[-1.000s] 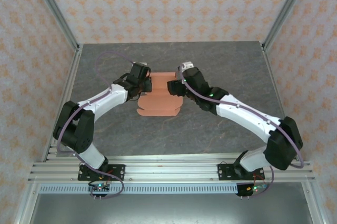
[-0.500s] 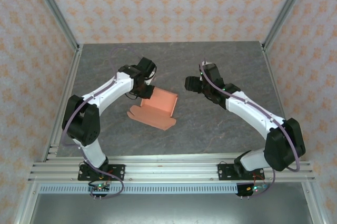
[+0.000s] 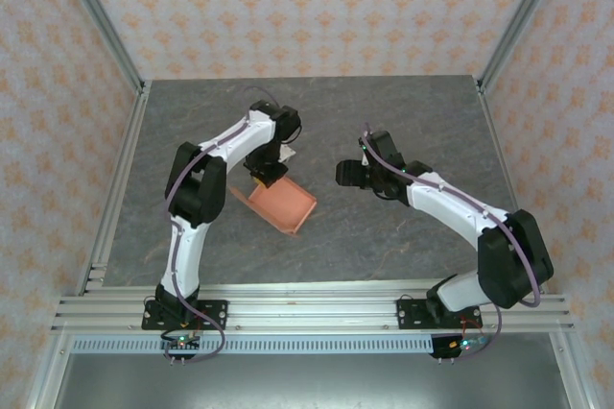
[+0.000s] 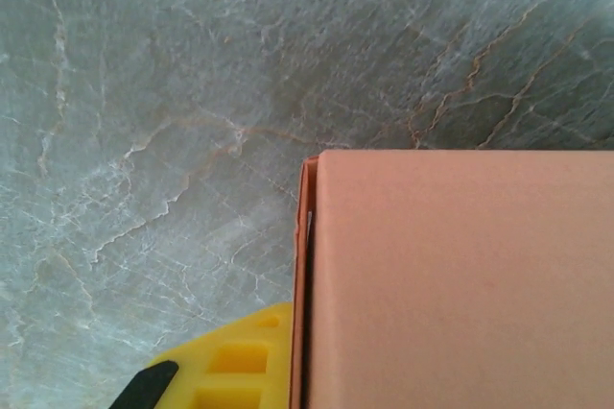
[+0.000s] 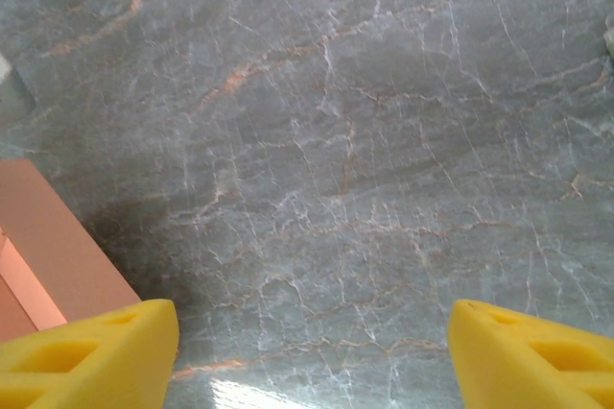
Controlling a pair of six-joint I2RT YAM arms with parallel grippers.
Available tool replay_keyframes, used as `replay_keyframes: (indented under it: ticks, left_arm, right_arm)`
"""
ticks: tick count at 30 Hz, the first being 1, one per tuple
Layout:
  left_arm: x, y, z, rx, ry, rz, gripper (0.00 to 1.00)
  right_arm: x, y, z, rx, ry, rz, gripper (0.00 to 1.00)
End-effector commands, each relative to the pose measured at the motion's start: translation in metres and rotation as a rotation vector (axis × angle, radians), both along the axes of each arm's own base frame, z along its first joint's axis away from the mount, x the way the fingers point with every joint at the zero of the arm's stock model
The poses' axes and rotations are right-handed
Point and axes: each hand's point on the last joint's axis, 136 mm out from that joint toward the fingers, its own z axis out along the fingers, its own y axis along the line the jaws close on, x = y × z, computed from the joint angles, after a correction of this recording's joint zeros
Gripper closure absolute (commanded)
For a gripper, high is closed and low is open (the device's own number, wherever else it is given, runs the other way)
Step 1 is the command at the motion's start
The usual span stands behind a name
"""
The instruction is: Fold the paper box
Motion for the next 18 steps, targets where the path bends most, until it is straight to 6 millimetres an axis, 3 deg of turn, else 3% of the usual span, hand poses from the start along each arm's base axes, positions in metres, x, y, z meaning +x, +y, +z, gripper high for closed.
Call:
replay_keyframes:
  ticks: [1,8,12,16,18]
  left_arm:
    - [-0.002,0.004,0.010,0.036,0.078,-0.063,0.91]
    - [0.035,-0.024,0.000,-0.017,0.077,-0.070,0.77]
    - [0.050,-0.033,0.002,-0.041,0.047,-0.082,0.61]
    - [0.062,-0.040,0.030,-0.091,-0.052,-0.088,0.50]
    - [0.069,-0.048,0.058,-0.160,-0.137,-0.087,0.44]
  right_arm:
    - [-0.005,-0.009,-0.004,-0.030,0.006,-0.031,0.26]
    - [-0.010,-0.023,-0.011,-0.093,0.010,-0.057,0.26]
    - [-0.011,-0.028,-0.004,-0.106,-0.009,-0.068,0.26]
    - [-0.011,-0.014,0.000,-0.037,-0.021,-0.022,0.26]
    - [-0.013,0.011,-0.001,0.049,-0.008,0.056,0.27]
